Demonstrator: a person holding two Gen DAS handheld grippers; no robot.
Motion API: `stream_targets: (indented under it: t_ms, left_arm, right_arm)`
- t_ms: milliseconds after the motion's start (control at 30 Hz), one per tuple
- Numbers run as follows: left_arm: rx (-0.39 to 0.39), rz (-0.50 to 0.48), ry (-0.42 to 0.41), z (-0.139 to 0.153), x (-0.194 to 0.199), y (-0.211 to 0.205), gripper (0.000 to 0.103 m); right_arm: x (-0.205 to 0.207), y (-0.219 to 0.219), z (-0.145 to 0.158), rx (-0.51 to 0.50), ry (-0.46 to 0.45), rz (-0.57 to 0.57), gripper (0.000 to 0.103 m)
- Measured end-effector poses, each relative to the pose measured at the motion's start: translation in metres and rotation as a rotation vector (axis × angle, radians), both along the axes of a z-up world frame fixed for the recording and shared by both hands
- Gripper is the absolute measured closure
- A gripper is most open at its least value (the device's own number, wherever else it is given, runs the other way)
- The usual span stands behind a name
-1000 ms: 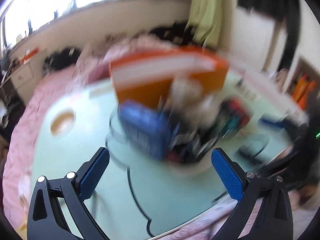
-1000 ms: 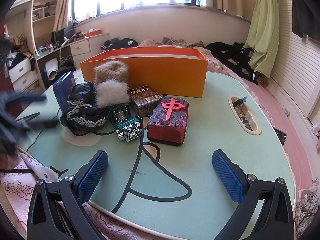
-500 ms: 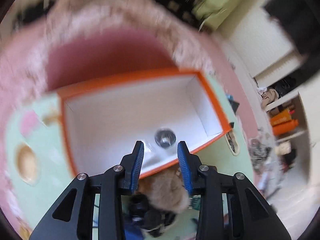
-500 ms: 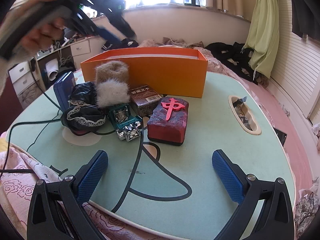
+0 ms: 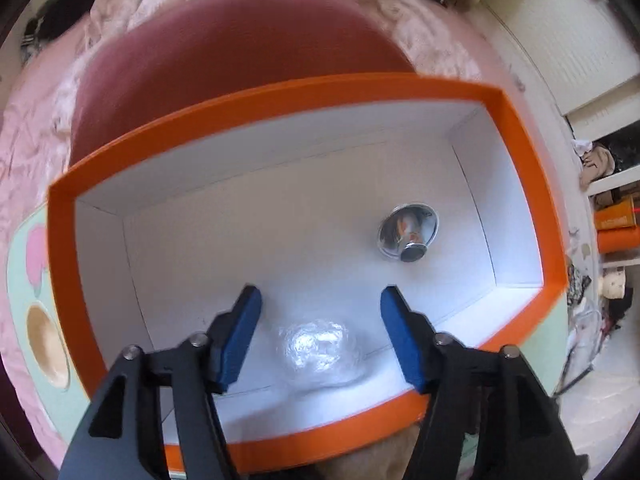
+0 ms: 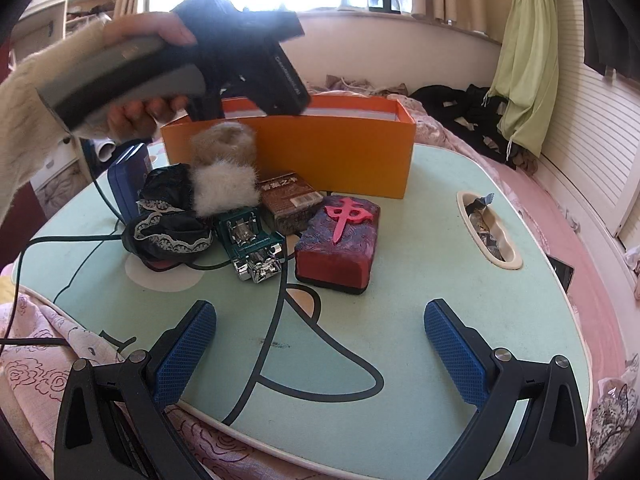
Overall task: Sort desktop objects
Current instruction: 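Reach into the orange box and grasp the small silver cup with the left gripper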
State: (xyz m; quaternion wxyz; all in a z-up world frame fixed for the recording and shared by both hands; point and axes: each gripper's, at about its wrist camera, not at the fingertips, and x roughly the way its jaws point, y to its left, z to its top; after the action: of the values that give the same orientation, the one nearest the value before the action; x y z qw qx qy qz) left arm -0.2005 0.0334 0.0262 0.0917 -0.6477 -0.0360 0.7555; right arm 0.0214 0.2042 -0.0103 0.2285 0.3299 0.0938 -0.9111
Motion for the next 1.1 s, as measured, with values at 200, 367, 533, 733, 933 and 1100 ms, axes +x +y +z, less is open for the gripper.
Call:
stream_targets:
  t_ms: [200, 367, 533, 733, 933, 1100]
  left_arm:
    - [0.041, -0.045, -0.002, 0.006, -0.002, 0.005, 0.069]
    - [0.07, -0.043, 0.053, 0.022, -0.013, 0.012, 0.064]
    - [0.088, -0.016, 0.06, 0.027, -0.038, 0.031, 0.041]
    - [0.037, -0.022, 0.064, 0.008, -0.061, 0.055, 0.041]
    - [0.026, -0.051, 0.105, 0.005, -0.054, 0.049, 0.075]
    - [0.086, -0.082, 0.227, 0.047, -0.015, 0.027, 0.075]
  right_arm:
    - [0.0, 0.0, 0.002, -0.002, -0.002, 0.0, 0.0]
    - [-0.001, 0.0, 0.001, -0.001, -0.001, 0.001, 0.0]
    - [-0.001, -0.001, 0.001, -0.002, -0.001, 0.001, 0.0]
    - [0.002, -0.004, 0.007, -0.004, 0.0, 0.003, 0.0]
    - [0.001, -0.005, 0.008, -0.005, 0.0, 0.003, 0.0]
    - [0.001, -0.005, 0.007, -0.006, 0.0, 0.003, 0.0]
